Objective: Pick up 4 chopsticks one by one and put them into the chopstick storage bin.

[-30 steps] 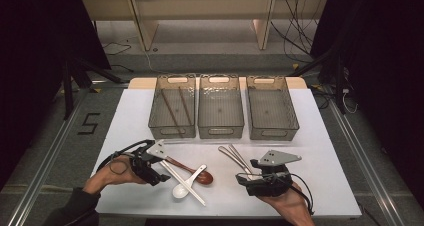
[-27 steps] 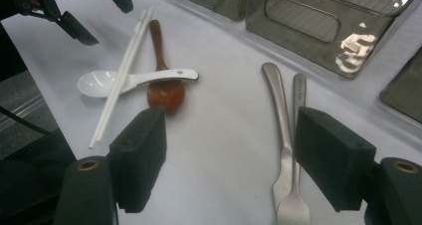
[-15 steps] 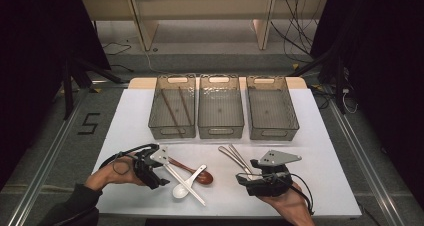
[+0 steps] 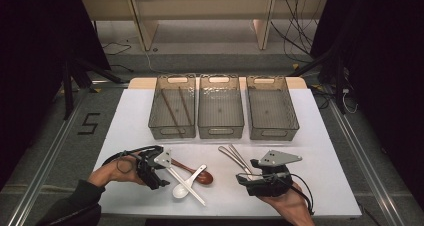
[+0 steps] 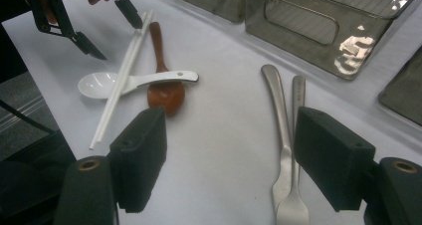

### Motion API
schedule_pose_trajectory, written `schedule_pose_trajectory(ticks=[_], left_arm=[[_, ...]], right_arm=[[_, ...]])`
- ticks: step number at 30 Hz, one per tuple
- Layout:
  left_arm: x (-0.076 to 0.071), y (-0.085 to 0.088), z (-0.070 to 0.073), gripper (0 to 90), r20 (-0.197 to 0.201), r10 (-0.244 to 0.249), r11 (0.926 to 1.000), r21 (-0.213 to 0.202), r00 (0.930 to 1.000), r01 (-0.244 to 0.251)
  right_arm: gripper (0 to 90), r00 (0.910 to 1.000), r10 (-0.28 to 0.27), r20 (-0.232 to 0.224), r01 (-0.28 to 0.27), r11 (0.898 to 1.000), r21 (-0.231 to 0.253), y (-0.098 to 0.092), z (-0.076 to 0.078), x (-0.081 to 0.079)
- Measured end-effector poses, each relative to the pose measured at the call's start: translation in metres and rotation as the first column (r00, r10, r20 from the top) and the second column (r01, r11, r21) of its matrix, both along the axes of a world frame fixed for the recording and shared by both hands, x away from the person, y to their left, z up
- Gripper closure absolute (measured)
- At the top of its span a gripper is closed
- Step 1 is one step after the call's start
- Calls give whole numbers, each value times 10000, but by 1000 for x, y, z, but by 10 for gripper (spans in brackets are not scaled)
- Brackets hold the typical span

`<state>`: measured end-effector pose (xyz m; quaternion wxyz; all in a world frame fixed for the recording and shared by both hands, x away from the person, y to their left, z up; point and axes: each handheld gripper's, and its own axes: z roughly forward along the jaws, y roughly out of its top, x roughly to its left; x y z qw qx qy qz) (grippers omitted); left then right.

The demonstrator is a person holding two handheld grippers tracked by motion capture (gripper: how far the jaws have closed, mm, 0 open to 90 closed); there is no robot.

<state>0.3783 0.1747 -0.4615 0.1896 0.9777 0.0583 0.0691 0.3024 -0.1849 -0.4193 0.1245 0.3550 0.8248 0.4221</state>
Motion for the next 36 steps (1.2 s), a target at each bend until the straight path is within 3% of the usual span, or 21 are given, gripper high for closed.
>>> schedule_pose_trajectory(ticks=[13, 22, 32, 36], left_arm=[[1, -4, -1, 299, 36, -867, 9955, 390, 9962, 865], [3, -6, -3, 317, -32, -1095, 9921, 607, 9940, 1095], [5, -5, -2, 459, -141, -1212, 9871, 1040, 9925, 1220], [5, -6, 0, 540, -43, -1513, 9789, 1384, 9885, 1504]], right_arm=[[306, 10000, 21, -13, -21, 10000, -11, 0, 0, 0], [307, 10000, 15, -10, -15, 10000, -4, 0, 0, 1], [307, 10000, 29, -40, -29, 10000, -27, 0, -1, 1], [307, 10000, 15, -40, -15, 10000, -25, 0, -1, 1]])
